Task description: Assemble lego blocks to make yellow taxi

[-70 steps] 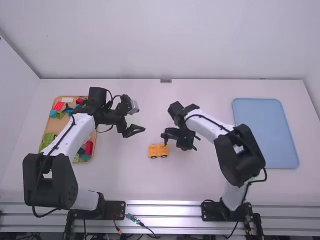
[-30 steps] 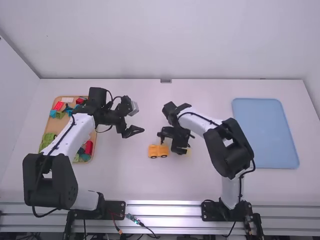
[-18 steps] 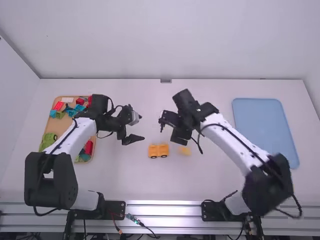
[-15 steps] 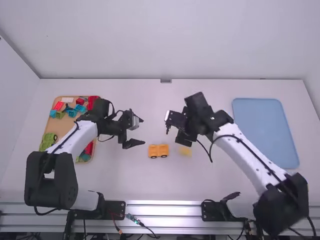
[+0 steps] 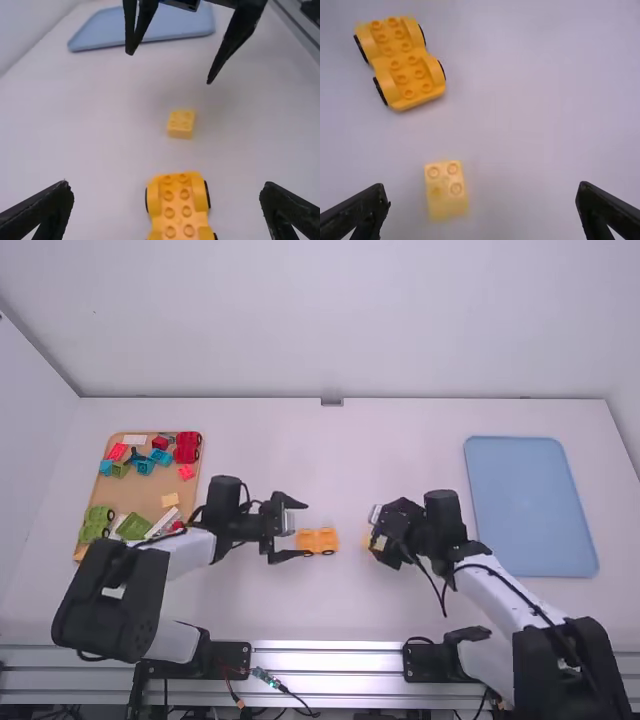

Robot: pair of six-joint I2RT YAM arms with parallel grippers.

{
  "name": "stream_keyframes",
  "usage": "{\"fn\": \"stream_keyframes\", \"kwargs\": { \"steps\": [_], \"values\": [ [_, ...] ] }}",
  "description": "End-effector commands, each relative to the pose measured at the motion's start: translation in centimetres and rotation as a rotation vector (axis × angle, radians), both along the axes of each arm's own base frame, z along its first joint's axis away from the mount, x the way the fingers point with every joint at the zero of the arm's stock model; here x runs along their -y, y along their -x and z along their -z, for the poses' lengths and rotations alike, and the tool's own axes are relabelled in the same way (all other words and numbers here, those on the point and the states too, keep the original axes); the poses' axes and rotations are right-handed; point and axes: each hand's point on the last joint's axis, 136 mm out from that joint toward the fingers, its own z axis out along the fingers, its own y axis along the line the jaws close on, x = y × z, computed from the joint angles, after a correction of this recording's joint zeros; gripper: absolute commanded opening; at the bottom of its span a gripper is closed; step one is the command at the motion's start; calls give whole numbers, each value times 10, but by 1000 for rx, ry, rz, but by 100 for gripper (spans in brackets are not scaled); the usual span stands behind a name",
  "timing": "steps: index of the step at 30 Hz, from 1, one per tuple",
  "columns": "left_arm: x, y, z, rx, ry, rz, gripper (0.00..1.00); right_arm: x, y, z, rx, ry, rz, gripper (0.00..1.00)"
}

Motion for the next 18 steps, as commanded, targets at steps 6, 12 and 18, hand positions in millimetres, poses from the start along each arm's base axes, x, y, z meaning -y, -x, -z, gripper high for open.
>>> {"fn": "stream_keyframes", "kwargs": {
  "steps": [6,12,18],
  "values": [
    [-1,8,22,-143,21,-64,99,-6,18,25,-63,-139,-75,99],
    [3,0,38,-172,24,-45,99,-7,10,35,-123,-200,-123,99],
    [14,-6,67,-238,-8,-31,99,-7,2,42,-181,-252,-128,99]
  ]
}}
